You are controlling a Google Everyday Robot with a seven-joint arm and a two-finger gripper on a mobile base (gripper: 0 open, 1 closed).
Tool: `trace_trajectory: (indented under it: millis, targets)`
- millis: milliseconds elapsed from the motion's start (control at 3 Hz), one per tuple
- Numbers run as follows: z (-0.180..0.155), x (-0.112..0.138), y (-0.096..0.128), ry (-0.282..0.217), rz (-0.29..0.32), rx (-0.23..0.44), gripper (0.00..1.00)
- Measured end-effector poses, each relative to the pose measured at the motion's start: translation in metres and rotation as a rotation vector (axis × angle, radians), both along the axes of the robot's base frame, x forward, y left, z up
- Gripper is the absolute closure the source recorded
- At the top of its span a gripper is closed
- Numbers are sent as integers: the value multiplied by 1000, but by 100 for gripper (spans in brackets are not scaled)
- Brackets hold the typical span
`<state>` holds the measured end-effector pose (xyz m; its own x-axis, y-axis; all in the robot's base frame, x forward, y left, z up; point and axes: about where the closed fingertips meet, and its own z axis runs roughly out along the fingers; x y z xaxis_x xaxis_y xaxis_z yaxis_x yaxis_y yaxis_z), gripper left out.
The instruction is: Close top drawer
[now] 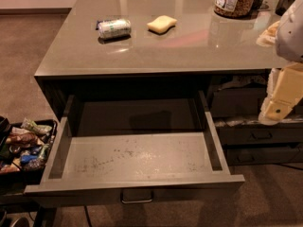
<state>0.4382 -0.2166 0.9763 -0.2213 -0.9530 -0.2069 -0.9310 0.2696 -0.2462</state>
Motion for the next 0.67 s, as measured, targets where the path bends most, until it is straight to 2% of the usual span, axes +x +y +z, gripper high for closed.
trace_trajectory:
  millis: [333,667]
  targets:
    - [0,0,0,0,0,0,0]
    - [0,-2,-1,-41,19,68,0]
